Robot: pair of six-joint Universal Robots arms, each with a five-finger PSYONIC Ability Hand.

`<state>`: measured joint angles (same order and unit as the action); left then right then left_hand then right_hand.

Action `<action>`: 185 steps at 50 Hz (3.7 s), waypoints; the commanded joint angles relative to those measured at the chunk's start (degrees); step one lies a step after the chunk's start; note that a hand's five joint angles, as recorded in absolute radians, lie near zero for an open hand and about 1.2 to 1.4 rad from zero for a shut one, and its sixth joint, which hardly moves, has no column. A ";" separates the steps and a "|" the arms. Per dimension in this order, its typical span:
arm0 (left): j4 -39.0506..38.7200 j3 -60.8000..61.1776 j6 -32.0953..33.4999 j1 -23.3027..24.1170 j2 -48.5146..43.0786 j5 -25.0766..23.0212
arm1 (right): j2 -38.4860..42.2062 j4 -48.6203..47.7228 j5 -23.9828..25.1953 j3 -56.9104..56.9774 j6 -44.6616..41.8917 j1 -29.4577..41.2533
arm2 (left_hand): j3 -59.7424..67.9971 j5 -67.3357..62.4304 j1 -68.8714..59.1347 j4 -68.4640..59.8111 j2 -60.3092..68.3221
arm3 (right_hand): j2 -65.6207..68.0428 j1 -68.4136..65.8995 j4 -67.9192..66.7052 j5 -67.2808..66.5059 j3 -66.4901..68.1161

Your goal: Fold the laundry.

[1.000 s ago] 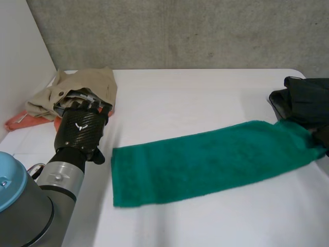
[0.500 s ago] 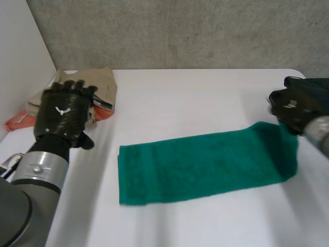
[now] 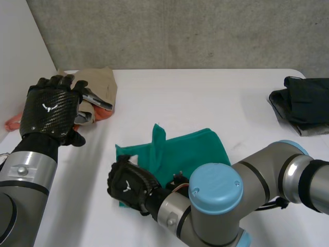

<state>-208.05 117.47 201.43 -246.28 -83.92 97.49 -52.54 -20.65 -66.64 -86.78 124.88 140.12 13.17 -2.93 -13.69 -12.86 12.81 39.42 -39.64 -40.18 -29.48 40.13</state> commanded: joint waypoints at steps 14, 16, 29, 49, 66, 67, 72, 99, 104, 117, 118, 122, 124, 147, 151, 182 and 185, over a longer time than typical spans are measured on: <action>0.01 -15.16 -5.96 12.92 -18.55 -2.92 | -21.28 5.42 -5.16 -11.75 33.22 -19.70 | -1.45 1.20 1.96 1.13 -1.08 | -29.42 29.64 30.18 29.48 -30.13; 0.01 -16.22 -6.05 14.68 -20.92 -2.83 | -21.90 7.80 -5.69 -12.28 33.32 -21.20 | -1.28 1.03 1.79 0.96 -0.91 | -29.42 29.64 30.18 29.48 -30.13; 1.77 -22.64 -4.03 17.94 -35.70 9.03 | -13.04 7.99 -9.46 -17.99 17.34 -30.60 | -1.11 0.86 1.62 0.79 -0.74 | -18.80 19.02 19.56 18.85 -19.51; 8.27 -9.11 -2.09 12.50 -11.80 9.92 | -16.82 2.10 -14.39 -6.92 9.24 -13.67 | -1.95 1.71 2.46 1.64 -1.58 | 40.58 -40.36 -39.82 -40.52 39.87; 7.74 -7.60 -2.80 6.60 -8.37 9.21 | -9.32 2.72 -9.12 -6.65 8.78 -0.72 | -2.29 2.04 2.80 1.97 -1.92 | -29.42 29.64 30.18 29.48 -30.13; 7.74 -8.83 -2.97 6.69 -8.37 9.39 | -11.25 2.72 -8.94 -7.00 11.15 -2.03 | -2.29 2.04 2.80 1.97 -1.92 | -29.42 29.64 30.18 29.48 -30.13; 7.57 -12.96 -3.85 9.23 -9.24 9.39 | -21.63 2.72 -6.14 -9.73 27.58 -10.56 | -1.95 1.71 2.47 1.64 -1.59 | -29.42 29.64 30.18 29.48 -30.13; 15.30 -19.30 -15.98 23.48 -31.39 16.95 | 0.41 29.88 -0.33 12.59 43.70 -18.58 | 0.07 -0.31 0.45 -0.38 0.43 | -29.42 29.64 30.18 29.48 -30.13; 16.18 -18.86 -15.89 23.48 -32.97 17.03 | 2.70 29.70 -1.56 12.95 38.78 -18.22 | -0.10 -0.14 0.61 -0.22 0.27 | -29.42 29.64 30.18 29.48 -30.13; 19.52 -21.23 -15.45 23.04 -31.14 16.33 | 1.13 26.45 -10.35 11.81 26.11 -16.11 | -0.94 0.69 1.45 0.62 -0.57 | -29.42 29.64 30.18 29.48 -30.13; 19.61 -21.75 -15.45 22.95 -30.43 16.25 | 0.42 25.75 -10.44 11.46 26.11 -15.94 | -1.11 0.86 1.62 0.79 -0.74 | -29.42 29.64 30.18 29.48 -30.13; 19.70 -24.13 -15.37 22.25 -26.30 15.02 | -6.06 17.95 -10.52 5.50 26.03 -15.76 | -1.45 1.20 1.96 1.13 -1.08 | -29.42 29.64 30.18 29.48 -30.13; 19.70 -25.01 -15.37 21.46 -24.90 13.79 | -8.97 14.86 -10.18 2.59 26.20 -15.67 | -1.45 1.20 1.96 1.13 -1.08 | -29.42 29.64 30.18 29.48 -30.13; 19.96 -28.97 -16.07 8.36 -21.90 -13.02 | -12.95 -15.56 -0.33 -27.58 25.24 -14.97 | -0.10 -0.15 0.61 -0.22 0.27 | -29.42 29.64 30.18 29.48 -30.13; 19.87 -29.05 -16.24 8.36 -22.17 -13.02 | -10.05 -17.06 -0.24 -25.64 25.23 -15.06 | 0.07 -0.31 0.45 -0.38 0.43 | -26.50 26.72 27.26 26.55 -27.21; 19.78 -28.26 -17.91 8.71 -22.25 -13.20 | -7.14 -15.30 0.20 -23.44 25.06 -14.97 | -0.10 -0.14 0.61 -0.22 0.27 | -19.75 19.97 20.51 19.80 -20.46; 19.78 -28.26 -17.91 8.71 -22.25 -13.20 | -7.05 -15.30 0.20 -22.56 25.06 -14.97 | -0.10 -0.14 0.61 -0.22 0.27 | -19.75 19.97 20.51 19.80 -20.46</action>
<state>-188.27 89.21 183.56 -237.67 -106.16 84.30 -59.60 -36.00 -66.55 -110.20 149.94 125.12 13.17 -2.92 -13.69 -12.46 12.73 16.69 -16.54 -17.09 -7.43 16.98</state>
